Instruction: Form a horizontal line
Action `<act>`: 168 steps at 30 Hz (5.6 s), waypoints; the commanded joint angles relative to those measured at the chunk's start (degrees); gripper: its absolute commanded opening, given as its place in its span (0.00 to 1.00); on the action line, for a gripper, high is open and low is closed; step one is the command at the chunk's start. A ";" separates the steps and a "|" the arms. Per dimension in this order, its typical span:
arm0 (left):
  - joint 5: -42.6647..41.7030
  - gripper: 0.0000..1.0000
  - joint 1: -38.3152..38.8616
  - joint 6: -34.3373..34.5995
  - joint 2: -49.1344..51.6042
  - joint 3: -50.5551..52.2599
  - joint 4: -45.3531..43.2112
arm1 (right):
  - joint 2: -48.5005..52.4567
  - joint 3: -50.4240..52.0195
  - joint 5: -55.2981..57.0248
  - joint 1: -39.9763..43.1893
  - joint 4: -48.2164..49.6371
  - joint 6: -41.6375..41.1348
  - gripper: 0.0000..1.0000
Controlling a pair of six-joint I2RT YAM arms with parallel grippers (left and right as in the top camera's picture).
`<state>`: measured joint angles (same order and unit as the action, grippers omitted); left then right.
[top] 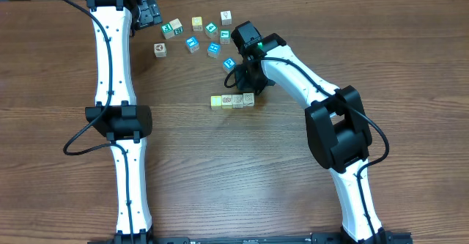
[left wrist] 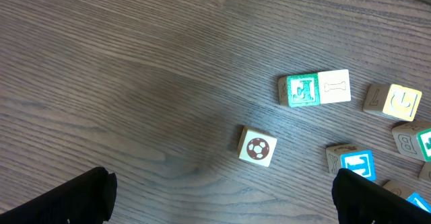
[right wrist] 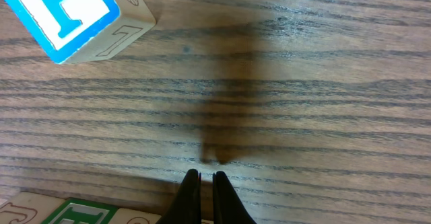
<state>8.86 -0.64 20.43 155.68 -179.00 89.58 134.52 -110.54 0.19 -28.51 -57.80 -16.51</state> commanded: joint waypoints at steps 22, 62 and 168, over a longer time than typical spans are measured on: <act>0.55 1.00 -0.09 -0.70 -1.70 -1.01 -0.07 | -0.79 -0.02 -0.33 -0.04 -1.73 -0.15 0.04; 0.55 1.00 -0.09 -0.70 -1.70 -1.01 -0.04 | -0.79 -0.02 -2.86 -0.04 -2.38 -0.13 0.04; 0.55 1.00 -0.09 -0.70 -1.70 -1.01 -0.04 | -0.79 -0.02 10.93 21.88 10.19 -2.93 1.00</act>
<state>8.86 -0.64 20.43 155.68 -179.00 89.58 134.52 -110.43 10.76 -6.52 -47.97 -19.62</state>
